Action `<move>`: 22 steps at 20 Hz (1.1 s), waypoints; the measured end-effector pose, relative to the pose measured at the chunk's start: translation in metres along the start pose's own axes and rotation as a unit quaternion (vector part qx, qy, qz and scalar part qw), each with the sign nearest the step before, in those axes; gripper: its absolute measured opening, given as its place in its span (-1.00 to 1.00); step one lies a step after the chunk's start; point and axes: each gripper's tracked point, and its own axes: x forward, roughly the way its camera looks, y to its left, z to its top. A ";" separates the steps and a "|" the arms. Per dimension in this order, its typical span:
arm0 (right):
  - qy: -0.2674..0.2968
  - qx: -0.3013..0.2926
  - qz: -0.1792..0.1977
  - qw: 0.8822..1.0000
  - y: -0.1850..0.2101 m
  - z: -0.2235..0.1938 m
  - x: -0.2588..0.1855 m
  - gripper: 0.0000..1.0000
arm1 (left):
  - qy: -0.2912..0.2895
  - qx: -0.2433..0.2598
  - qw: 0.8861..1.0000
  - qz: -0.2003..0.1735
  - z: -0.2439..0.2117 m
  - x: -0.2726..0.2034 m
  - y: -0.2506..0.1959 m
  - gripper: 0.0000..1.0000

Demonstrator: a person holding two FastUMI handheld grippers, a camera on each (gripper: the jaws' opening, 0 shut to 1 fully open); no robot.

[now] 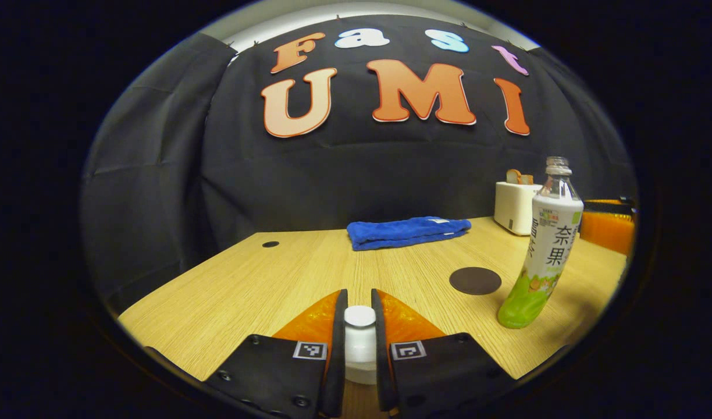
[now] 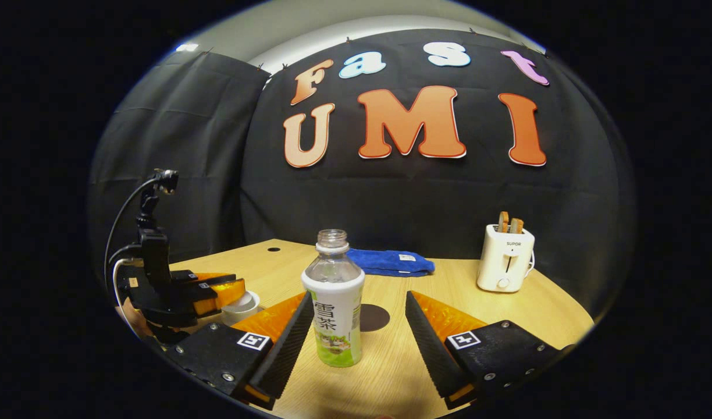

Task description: Open the teacup lid with one hand, grasp the water bottle and pour water into the teacup with the other hand; after pouring, place the water bottle on the coaster and then close the teacup lid.

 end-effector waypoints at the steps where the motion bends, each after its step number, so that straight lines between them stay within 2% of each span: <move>1: 0.006 -0.002 0.003 1.000 0.003 -0.004 0.002 0.90 | 0.001 -0.007 1.000 -0.001 0.001 0.001 0.002 -0.48; 5: 0.021 -0.014 0.013 1.000 0.014 -0.015 0.012 0.90 | -0.015 -0.012 1.000 0.009 0.012 -0.001 0.014 -0.48; 6: 0.025 -0.016 0.012 0.999 0.015 -0.020 0.017 0.90 | -0.019 -0.012 1.000 0.011 0.015 -0.003 0.016 -0.55; 7: 0.032 -0.020 0.008 0.999 0.015 -0.026 0.022 0.90 | -0.022 -0.012 1.000 0.015 0.017 -0.005 0.018 -0.49; 11: 0.063 -0.026 0.008 0.998 0.022 -0.047 0.034 0.87 | -0.033 -0.006 0.999 0.038 0.027 -0.011 0.044 -0.48; 13: 0.067 -0.032 0.004 0.997 0.022 -0.049 0.038 0.64 | -0.038 -0.003 0.998 0.050 0.029 -0.015 0.056 -0.48; 14: 0.067 -0.033 0.005 0.997 0.023 -0.047 0.038 0.43 | -0.040 -0.001 0.998 0.055 0.030 -0.017 0.061 -0.55; 15: 0.068 -0.033 0.006 0.997 0.025 -0.047 0.041 0.38 | -0.041 0.000 0.997 0.061 0.030 -0.018 0.066 -0.49; 17: 0.066 -0.035 0.001 0.997 0.023 -0.047 0.045 0.34 | -0.039 -0.012 0.997 0.063 0.030 -0.021 0.070 -0.48; 21: 0.062 -0.053 -0.003 0.997 0.019 -0.041 0.051 0.27 | -0.037 -0.024 0.997 0.063 0.026 -0.024 0.075 -0.48; 22: 0.061 -0.063 -0.006 0.996 0.018 -0.039 0.052 0.27 | -0.037 -0.026 0.997 0.065 0.026 -0.025 0.078 -0.55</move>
